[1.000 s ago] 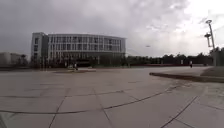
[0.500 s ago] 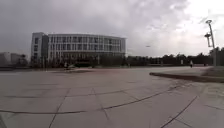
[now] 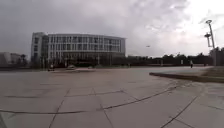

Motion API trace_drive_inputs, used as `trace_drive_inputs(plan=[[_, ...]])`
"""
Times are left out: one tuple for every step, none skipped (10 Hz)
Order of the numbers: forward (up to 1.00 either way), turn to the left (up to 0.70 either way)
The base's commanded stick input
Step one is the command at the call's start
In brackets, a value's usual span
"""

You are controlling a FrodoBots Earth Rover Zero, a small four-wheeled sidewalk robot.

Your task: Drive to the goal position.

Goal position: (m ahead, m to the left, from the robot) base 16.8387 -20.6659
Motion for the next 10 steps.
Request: trace_drive_inputs(plan=[[0.7, -0.01], [0.7, -0.01], [0.7, -0.01], [0.7, -0.01], [0.7, -0.01], [0.7, -0.01], [0.7, -0.01], [0.42, -0.01], [0.11, 0.0], [-0.17, 0.0]])
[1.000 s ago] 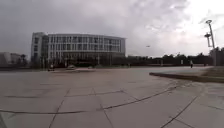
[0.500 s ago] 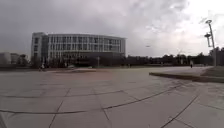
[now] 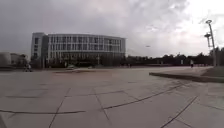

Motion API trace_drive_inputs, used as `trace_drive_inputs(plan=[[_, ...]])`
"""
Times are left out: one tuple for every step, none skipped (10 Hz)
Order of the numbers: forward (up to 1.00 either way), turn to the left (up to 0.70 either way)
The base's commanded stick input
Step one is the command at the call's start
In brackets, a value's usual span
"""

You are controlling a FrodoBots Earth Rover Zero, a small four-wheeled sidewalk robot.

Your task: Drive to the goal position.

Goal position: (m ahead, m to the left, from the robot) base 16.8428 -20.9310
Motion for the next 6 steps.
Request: trace_drive_inputs(plan=[[-0.54, -0.01], [-0.37, -0.01], [0.04, 0.0], [0.06, -0.01], [0.6, -0.01], [0.7, -0.01]])
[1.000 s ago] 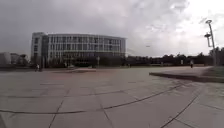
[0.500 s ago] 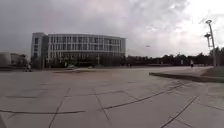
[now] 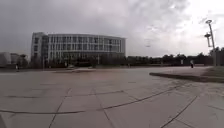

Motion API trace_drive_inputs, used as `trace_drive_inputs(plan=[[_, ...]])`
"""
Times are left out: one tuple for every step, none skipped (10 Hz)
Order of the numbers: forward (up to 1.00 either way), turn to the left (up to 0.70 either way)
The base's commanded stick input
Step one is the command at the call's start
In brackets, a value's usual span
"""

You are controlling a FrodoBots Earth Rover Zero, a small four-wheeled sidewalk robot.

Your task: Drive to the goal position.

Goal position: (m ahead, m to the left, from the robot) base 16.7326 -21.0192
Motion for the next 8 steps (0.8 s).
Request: trace_drive_inputs(plan=[[0.7, -0.01], [0.7, -0.01], [0.7, -0.01], [0.7, -0.01], [0.7, -0.01], [0.7, -0.01], [0.7, -0.01], [0.7, -0.01]])
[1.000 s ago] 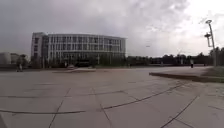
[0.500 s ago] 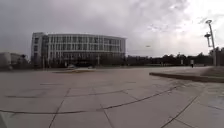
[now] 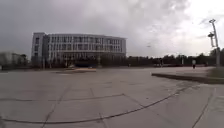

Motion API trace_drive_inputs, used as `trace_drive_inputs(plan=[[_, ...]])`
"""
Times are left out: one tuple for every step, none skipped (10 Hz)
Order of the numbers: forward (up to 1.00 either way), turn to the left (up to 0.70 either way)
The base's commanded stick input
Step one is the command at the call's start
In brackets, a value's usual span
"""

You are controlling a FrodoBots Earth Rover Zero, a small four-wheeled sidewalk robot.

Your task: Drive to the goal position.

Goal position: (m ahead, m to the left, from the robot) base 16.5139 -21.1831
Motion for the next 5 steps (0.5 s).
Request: trace_drive_inputs(plan=[[0.7, -0.01], [0.7, -0.01], [0.7, -0.01], [0.7, -0.01], [0.7, -0.01]])
